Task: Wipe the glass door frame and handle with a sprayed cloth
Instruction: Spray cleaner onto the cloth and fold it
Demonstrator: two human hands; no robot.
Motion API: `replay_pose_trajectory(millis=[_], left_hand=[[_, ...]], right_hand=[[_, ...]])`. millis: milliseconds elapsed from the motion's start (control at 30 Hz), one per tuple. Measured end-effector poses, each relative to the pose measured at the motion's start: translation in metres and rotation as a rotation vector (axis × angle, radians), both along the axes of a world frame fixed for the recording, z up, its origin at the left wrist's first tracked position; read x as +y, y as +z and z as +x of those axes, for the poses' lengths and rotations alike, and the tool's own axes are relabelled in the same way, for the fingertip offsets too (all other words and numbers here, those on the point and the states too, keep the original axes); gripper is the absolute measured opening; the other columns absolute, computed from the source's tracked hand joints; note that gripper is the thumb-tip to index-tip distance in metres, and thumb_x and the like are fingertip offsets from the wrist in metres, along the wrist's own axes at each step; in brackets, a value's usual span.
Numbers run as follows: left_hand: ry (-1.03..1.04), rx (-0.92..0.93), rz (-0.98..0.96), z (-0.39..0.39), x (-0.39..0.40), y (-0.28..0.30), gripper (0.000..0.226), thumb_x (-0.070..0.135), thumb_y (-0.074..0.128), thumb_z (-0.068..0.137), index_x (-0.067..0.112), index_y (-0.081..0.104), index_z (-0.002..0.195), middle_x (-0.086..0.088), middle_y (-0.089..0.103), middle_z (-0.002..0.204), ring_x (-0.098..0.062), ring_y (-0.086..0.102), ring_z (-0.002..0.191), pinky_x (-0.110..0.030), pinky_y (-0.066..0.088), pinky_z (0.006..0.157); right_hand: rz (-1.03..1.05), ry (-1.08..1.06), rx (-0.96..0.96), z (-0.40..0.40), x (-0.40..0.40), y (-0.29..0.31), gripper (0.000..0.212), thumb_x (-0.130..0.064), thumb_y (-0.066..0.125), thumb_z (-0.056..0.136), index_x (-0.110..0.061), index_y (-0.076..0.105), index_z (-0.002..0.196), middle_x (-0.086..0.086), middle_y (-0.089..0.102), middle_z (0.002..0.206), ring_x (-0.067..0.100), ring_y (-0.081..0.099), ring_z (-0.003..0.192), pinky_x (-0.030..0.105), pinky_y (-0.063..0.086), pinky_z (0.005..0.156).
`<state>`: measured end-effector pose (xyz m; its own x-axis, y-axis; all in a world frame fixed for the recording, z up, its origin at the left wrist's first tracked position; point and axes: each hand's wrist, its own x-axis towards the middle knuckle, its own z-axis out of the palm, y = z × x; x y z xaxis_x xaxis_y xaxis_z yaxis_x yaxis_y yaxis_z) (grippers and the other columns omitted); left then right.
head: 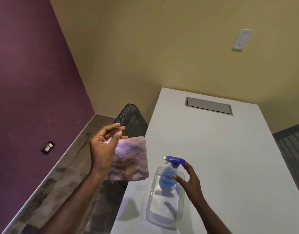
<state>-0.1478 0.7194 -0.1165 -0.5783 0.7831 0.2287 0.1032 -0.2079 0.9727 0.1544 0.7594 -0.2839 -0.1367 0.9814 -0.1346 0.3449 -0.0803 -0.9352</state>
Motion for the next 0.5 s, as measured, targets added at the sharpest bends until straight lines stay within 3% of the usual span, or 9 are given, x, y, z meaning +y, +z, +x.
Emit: replay_pose_trajectory(millis=[67,200,267,367,500], left_hand=[[0.012,0.007,-0.005,0.001,0.003,0.002,0.023,-0.004,0.066,0.094,0.003,0.070,0.115,-0.012,0.077,0.107,-0.031,0.078,0.083,-0.040,0.064,0.081],[0.049,0.012,-0.028,0.002,0.010,0.001,0.022,-0.004,0.066,0.094,0.003,0.070,0.115,-0.011,0.078,0.106,-0.030,0.078,0.085,-0.041,0.064,0.082],[0.073,0.000,-0.036,0.003,0.014,0.000,0.022,-0.003,0.067,0.094,0.005,0.070,0.114,-0.011,0.078,0.106,-0.030,0.078,0.086,-0.042,0.063,0.083],[0.119,0.002,-0.039,0.002,0.018,-0.001,0.022,-0.002,0.066,0.095,0.007,0.071,0.114,-0.008,0.077,0.109,-0.029,0.078,0.087,-0.043,0.063,0.085],[0.192,0.010,-0.014,-0.001,0.024,-0.002,0.022,-0.004,0.062,0.097,0.005,0.072,0.115,-0.001,0.073,0.124,-0.028,0.078,0.087,-0.040,0.062,0.084]], right_hand=[[-0.060,0.100,0.076,-0.007,0.020,-0.001,0.071,-0.038,0.086,0.073,-0.038,0.056,0.137,-0.026,0.062,0.135,-0.008,0.055,0.125,0.037,0.043,0.112],[-0.047,0.261,0.198,-0.024,0.048,0.009,0.061,-0.025,0.085,0.073,-0.016,0.065,0.130,-0.004,0.072,0.129,0.017,0.067,0.119,0.026,0.054,0.096],[-0.046,0.268,0.254,-0.031,0.053,0.014,0.050,-0.021,0.086,0.074,-0.008,0.071,0.120,0.005,0.077,0.117,0.024,0.072,0.109,0.029,0.057,0.088],[-0.035,0.233,0.276,-0.037,0.052,0.017,0.037,-0.019,0.088,0.077,-0.003,0.077,0.108,0.012,0.079,0.104,0.029,0.075,0.101,0.047,0.060,0.091],[0.035,0.159,0.337,-0.043,0.039,0.047,0.029,-0.017,0.087,0.079,-0.009,0.076,0.105,0.010,0.080,0.100,0.033,0.074,0.096,0.042,0.063,0.083]])
